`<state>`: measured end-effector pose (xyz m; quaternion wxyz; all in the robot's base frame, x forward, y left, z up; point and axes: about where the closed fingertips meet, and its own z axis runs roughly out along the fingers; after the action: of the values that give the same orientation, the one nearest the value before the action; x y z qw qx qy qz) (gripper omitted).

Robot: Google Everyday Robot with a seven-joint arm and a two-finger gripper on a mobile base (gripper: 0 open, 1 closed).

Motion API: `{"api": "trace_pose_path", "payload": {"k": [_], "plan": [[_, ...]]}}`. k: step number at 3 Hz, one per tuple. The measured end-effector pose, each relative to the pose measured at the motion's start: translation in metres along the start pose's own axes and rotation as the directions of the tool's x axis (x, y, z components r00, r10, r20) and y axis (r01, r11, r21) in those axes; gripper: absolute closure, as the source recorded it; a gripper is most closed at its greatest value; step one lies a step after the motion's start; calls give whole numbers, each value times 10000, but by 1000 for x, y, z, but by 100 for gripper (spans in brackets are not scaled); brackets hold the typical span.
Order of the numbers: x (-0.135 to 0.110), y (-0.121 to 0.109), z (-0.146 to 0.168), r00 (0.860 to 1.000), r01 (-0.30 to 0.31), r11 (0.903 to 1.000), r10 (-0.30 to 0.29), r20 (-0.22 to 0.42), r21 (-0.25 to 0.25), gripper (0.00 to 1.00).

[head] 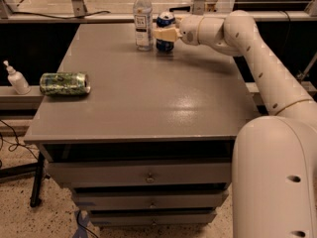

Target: Move pepsi can near blue plastic bottle

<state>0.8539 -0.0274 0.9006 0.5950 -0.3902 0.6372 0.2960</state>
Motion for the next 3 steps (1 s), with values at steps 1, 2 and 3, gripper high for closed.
{"api": "trace_pose_path", "payload": {"k": [1,2,3], "plan": [[5,-2,1,9999,-100,9999,100,-87,47,57],[8,-2,1,9997,-173,9998,174,-142,46,36],[11,-1,2,9995,-250,9997,250,-215,-7,12]]}}
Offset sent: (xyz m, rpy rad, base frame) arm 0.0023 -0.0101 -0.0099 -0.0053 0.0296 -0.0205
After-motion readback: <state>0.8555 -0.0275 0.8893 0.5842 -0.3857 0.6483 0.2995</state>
